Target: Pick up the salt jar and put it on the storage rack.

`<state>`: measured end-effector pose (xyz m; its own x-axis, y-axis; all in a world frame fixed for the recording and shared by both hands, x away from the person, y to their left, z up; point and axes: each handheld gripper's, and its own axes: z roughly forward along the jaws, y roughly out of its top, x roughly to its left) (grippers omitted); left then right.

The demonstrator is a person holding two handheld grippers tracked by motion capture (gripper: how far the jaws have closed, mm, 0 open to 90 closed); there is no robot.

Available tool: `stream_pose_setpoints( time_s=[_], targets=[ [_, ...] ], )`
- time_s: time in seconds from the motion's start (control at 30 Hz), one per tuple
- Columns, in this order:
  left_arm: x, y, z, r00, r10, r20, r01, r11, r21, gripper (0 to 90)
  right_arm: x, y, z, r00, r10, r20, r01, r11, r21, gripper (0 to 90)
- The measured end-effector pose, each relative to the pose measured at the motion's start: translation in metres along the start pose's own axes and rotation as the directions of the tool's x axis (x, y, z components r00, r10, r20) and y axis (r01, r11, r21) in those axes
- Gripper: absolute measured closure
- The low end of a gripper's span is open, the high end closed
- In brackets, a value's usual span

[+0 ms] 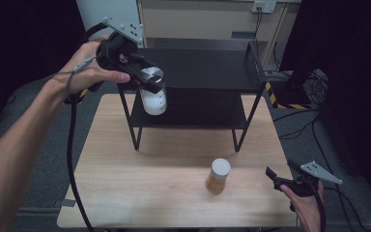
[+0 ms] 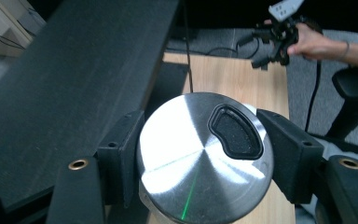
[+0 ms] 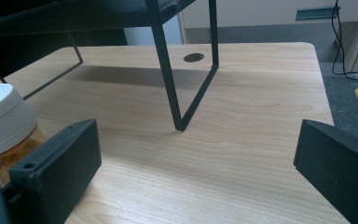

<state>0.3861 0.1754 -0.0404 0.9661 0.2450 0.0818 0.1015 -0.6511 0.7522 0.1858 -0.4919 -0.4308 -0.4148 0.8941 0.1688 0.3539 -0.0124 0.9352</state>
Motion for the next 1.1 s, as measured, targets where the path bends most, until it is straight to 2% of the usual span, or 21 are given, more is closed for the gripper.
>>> stream_pose_setpoints(
  time_s=[0.13,0.3,0.47,0.6,0.8,0.9,1.1],
  targets=[
    [0.009,0.005,0.0,0.9992,-0.013,-0.037,0.013,0.9999,-0.001,33.9,0.0,0.0,0.0,1.0,0.0,0.002,0.0,1.0,-0.001,1.1],
    [0.022,0.007,0.003,0.9976,-0.032,-0.062,0.031,0.9993,-0.02,34.0,-0.001,0.0,0.0,1.0,0.002,0.002,-0.002,1.0,0.002,1.1],
    [0.039,0.01,0.008,0.9931,-0.07,-0.094,0.067,0.9973,-0.03,34.0,-0.001,-0.001,0.0,1.0,0.004,0.004,-0.004,1.0,0.002,1.1],
    [0.052,0.016,0.012,0.9854,-0.102,-0.136,0.101,0.9947,-0.019,33.9,-0.002,-0.001,-0.001,0.9999,0.009,0.006,-0.009,1.0,0.004,1.1],
    [0.069,0.02,0.018,0.9699,-0.152,-0.19,0.151,0.9883,-0.021,34.0,-0.005,-0.003,-0.001,0.9998,0.016,0.01,-0.016,1.0,0.009,1.1],
    [0.075,0.017,0.022,0.965,-0.17,-0.199,0.167,0.9854,-0.035,34.0,-0.006,-0.003,-0.001,0.9998,0.018,0.012,-0.018,1.0,0.01,1.1],
    [0.084,0.017,0.028,0.9658,-0.181,-0.185,0.183,0.9831,-0.011,33.9,-0.007,-0.004,-0.002,0.9996,0.023,0.014,-0.023,1.0,0.007,1.1]
  ],
)
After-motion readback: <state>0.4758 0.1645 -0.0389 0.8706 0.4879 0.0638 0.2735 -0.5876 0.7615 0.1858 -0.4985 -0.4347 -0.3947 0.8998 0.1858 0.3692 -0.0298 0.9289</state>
